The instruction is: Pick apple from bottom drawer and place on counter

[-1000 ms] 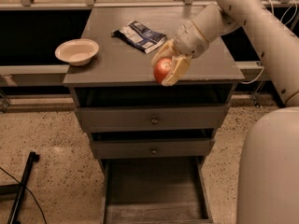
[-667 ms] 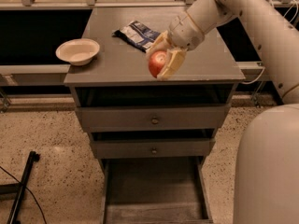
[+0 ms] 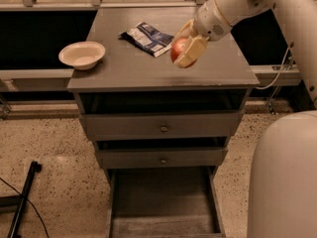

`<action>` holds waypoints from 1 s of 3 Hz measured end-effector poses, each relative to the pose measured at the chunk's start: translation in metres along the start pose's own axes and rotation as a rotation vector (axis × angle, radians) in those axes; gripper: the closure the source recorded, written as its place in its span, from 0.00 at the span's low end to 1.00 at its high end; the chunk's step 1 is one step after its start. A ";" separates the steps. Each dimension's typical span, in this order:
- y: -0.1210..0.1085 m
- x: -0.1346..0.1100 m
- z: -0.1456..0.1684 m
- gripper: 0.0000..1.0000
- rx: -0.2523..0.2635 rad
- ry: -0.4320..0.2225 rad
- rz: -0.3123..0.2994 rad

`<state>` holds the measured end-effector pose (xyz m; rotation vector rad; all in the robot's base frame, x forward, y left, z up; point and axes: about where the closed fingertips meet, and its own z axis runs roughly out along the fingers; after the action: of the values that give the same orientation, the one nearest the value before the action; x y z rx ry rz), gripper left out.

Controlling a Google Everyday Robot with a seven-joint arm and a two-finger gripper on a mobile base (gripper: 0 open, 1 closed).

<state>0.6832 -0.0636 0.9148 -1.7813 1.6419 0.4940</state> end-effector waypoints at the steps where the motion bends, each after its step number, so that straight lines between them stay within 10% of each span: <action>1: -0.030 0.026 -0.008 1.00 0.108 0.036 0.192; 3: -0.053 0.082 -0.004 1.00 0.189 0.005 0.444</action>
Offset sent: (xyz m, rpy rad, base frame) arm 0.0771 -0.0816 -0.0411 0.0959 0.1859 -0.5496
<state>0.7462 -0.1260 0.8739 -1.2830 2.0230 0.5077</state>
